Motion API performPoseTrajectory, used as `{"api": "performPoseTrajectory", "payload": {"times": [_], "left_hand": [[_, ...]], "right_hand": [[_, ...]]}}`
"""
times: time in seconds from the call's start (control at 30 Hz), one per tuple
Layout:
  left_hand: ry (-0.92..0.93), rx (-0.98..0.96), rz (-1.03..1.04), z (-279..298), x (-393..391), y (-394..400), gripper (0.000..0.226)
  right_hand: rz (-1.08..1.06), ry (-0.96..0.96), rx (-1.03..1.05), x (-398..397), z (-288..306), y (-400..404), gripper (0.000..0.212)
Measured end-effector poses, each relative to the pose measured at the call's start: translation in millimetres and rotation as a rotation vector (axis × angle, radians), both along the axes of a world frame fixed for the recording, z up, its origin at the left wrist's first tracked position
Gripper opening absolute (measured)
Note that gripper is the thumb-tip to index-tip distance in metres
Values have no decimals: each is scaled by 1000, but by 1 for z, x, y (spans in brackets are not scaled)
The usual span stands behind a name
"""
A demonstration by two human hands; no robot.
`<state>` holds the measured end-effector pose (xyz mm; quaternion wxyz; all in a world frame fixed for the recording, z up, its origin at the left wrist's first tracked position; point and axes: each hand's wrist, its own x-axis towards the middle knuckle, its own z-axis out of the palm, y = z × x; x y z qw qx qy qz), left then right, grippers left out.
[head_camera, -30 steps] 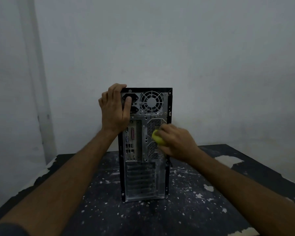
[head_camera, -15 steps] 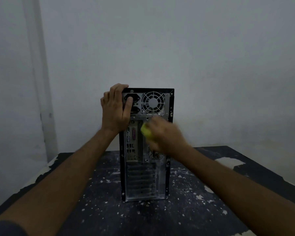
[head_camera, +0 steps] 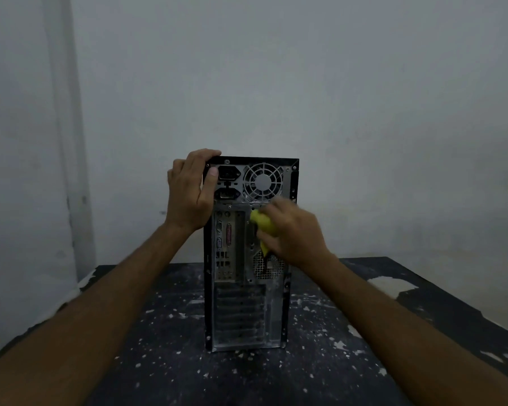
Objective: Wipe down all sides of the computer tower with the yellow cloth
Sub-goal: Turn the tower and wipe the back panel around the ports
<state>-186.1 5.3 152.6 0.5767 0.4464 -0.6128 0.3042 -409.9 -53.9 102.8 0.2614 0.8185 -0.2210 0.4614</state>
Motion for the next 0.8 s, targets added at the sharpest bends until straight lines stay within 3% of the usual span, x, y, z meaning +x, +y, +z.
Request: {"api": "performPoseTrajectory", "payload": {"times": [0.07,0.17,0.2,0.3,0.33,0.47,0.5,0.6,0.63,0.73,0.8], "left_hand": [[11,-1,-4,-1,-2,-1,34],[22,-4,-8,-2,-4,-2,34],[25,-6,-9,-2,-4,-3,34],[39,-8,-12,-3,-6,-3,35],[41,-6,-14,-3,-6,-3,35],[17,13,4,-2,-4,1,36],[17,13,6,-3,-4,0,37],[31,2,6,-4,-6,-2,37],[37,-1,5,-4,-8,-2,37],[44,4,6,-4,-10,-2,37],[48,4,3,-4,-9,-2,37]], "right_hand": [[13,11,-33,4,-13,2,47],[32,327,-112,1,-40,2,50],[23,292,-83,-1,-33,0,48],[-8,-68,16,0,-3,-1,44],[-9,-81,14,1,-4,0,45],[29,362,-105,-5,-39,-2,48],[15,344,-98,-10,-35,-5,48],[-14,13,-21,-15,-11,-6,40],[-20,-19,-8,-15,-12,-5,39],[20,274,-111,-18,-38,-8,41],[9,297,-94,-28,-34,-13,41]]}}
